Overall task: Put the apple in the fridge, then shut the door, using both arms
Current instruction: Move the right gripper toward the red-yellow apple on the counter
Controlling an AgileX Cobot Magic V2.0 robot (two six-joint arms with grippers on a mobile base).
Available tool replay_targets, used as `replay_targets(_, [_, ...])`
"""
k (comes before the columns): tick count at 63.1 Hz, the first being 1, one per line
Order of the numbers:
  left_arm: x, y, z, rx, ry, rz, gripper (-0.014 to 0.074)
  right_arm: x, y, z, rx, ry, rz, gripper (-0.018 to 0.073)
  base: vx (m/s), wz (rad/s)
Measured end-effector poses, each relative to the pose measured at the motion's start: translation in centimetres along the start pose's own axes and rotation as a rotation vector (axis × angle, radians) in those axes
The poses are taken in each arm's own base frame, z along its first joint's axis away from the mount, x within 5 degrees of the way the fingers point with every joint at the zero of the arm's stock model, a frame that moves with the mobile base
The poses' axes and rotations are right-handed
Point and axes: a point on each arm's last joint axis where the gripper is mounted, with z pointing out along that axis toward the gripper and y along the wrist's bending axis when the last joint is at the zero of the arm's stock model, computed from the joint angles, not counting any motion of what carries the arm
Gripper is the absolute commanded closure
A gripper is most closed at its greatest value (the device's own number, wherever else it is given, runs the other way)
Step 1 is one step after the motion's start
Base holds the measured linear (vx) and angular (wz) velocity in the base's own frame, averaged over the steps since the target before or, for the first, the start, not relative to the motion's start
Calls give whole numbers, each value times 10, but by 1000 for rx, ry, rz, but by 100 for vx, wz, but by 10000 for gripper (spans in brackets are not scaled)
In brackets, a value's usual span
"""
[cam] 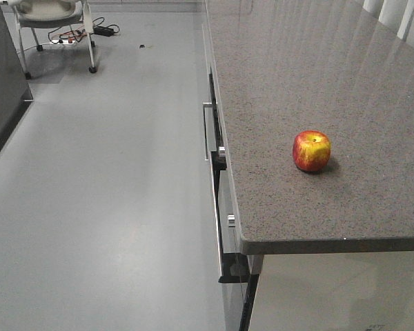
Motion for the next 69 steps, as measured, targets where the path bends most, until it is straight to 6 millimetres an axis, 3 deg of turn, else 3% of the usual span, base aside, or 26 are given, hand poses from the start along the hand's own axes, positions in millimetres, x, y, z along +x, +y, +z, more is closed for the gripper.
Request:
replay_targets(27, [0,0,0,0,0,0,603,0,0,0,0,-3,0,563,0,0])
replay_targets(39, [0,0,0,0,0,0,603,-11,0,-1,0,-72,10,563,0,0])
replay_targets(48, [0,0,0,0,0,0,603,-50,0,-3,2,-70,-21,563,0,0])
replay_targets(59, [0,0,0,0,0,0,603,-103,-1,5,10,52,-37,563,0,0])
replay_targets(69, [0,0,0,0,0,0,603,-131,-2,21,13,211,-36,556,0,0])
